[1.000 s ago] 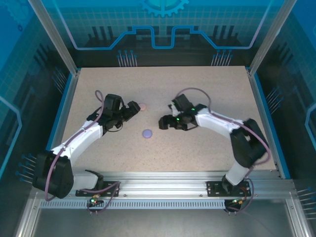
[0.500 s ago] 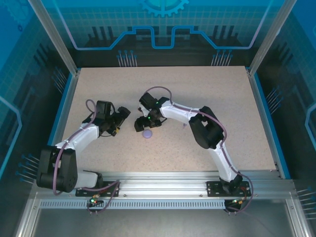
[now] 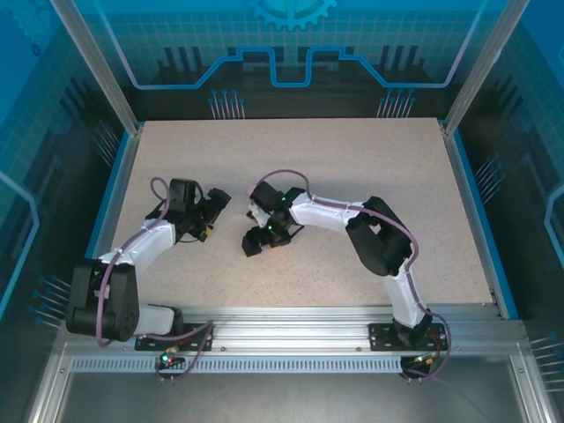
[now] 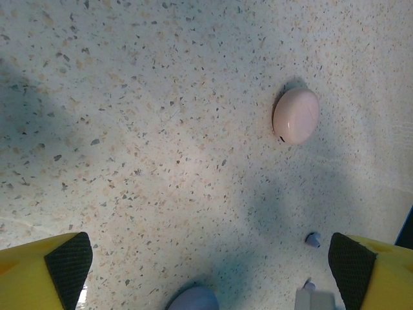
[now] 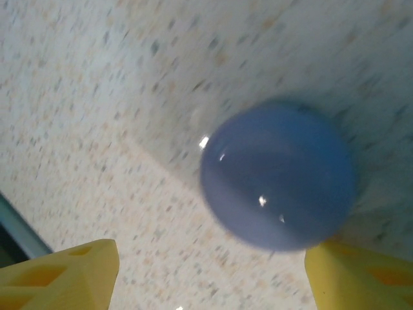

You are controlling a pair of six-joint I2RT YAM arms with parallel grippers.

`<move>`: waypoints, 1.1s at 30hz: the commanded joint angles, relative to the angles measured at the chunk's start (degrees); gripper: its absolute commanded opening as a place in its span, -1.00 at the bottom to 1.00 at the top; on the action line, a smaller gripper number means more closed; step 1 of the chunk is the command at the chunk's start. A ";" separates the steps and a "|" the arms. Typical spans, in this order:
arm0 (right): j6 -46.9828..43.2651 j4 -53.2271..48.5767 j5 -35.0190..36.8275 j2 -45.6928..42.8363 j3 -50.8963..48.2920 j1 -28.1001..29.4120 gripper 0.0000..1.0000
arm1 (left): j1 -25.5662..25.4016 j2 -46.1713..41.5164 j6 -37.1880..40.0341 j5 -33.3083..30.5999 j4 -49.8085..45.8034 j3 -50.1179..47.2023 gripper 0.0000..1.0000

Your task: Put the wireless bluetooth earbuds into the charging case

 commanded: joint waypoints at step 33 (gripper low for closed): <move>16.56 -30.55 26.70 20.63 35.21 5.08 0.62 | 4.91 1.80 -2.05 2.94 3.45 -1.83 0.98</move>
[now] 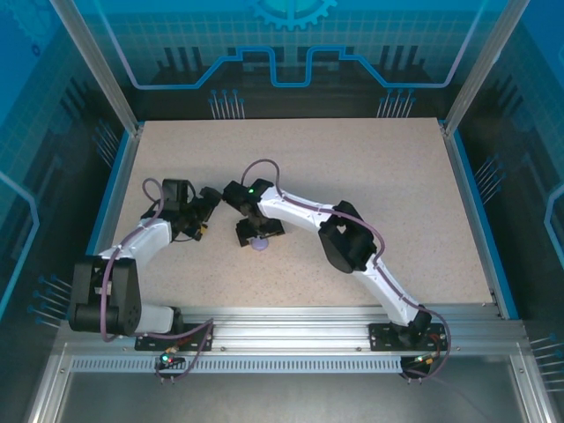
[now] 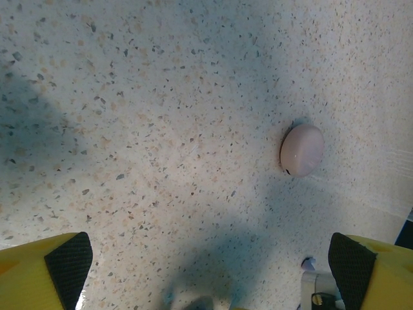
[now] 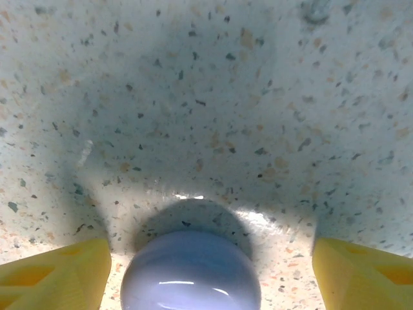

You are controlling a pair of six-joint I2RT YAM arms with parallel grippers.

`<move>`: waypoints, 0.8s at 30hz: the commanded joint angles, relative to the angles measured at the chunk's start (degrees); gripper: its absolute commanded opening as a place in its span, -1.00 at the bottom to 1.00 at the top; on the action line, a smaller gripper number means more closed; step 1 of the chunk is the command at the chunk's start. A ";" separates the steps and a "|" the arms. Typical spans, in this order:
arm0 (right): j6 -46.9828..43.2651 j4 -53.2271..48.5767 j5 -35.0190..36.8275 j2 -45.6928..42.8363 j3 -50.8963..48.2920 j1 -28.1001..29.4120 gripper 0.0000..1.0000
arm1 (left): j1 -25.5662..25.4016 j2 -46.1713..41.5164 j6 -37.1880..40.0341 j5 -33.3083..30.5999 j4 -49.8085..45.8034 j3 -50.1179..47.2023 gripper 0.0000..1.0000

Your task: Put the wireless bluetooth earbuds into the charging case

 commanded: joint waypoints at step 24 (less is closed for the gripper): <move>3.01 0.88 -0.26 -4.08 -4.47 -0.95 -0.23 | 1.59 2.61 0.24 7.07 5.02 -1.73 0.97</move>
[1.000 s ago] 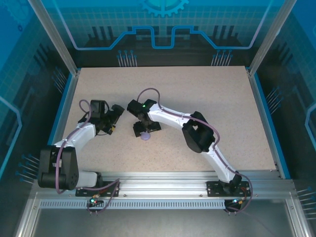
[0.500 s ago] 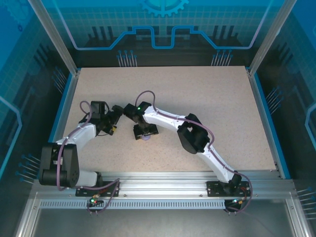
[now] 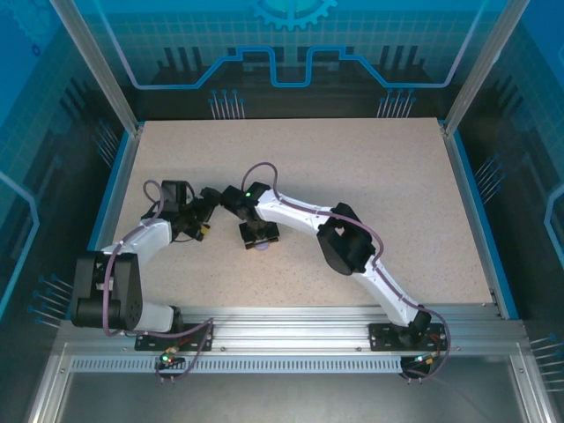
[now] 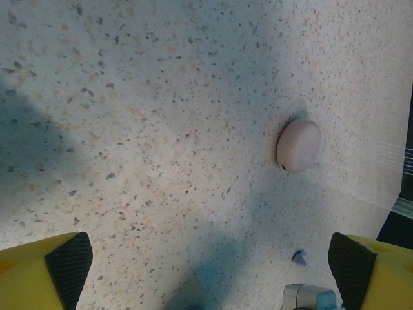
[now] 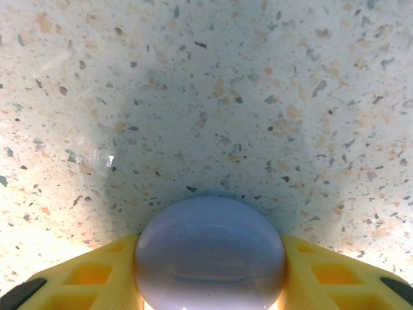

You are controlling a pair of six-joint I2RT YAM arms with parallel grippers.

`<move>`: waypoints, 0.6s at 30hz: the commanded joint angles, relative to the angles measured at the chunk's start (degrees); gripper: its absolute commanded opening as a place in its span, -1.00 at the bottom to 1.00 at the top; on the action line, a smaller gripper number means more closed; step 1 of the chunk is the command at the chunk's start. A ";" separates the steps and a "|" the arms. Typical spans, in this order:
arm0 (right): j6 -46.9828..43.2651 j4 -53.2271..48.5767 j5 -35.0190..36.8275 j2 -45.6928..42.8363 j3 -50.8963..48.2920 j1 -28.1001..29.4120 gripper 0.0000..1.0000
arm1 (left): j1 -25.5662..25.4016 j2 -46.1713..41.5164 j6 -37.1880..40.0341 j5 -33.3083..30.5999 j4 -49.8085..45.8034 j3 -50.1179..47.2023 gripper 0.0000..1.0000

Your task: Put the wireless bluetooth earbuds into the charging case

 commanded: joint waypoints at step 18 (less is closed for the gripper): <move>7.58 20.37 -10.30 -18.43 -19.16 -19.42 -0.21 | -13.77 5.20 3.01 8.18 38.52 -13.47 0.97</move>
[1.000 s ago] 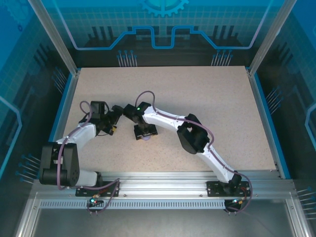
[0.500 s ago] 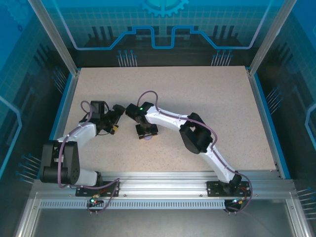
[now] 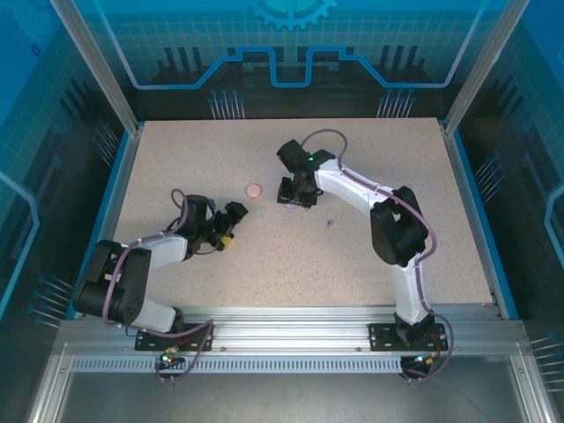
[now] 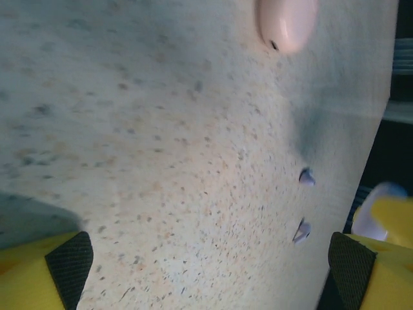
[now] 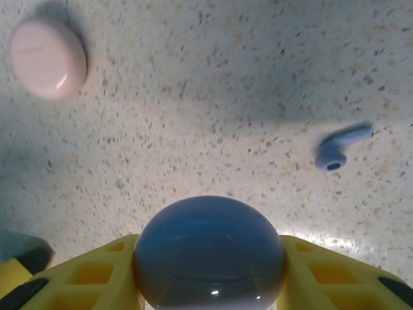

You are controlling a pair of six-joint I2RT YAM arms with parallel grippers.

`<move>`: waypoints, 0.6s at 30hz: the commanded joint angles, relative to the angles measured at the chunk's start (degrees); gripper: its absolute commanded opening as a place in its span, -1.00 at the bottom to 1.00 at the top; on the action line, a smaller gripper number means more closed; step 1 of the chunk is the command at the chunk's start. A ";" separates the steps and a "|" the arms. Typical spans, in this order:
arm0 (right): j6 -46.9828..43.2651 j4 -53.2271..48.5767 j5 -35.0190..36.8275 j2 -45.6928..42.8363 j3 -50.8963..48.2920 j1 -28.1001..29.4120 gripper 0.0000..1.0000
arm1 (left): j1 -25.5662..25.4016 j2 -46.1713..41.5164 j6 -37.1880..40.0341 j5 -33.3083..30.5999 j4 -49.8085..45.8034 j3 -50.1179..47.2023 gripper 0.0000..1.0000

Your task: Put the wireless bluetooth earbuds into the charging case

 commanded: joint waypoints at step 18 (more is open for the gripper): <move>17.21 12.68 -18.91 3.37 -3.16 -2.81 -0.22 | -15.19 6.90 10.60 -8.38 29.82 -1.99 0.50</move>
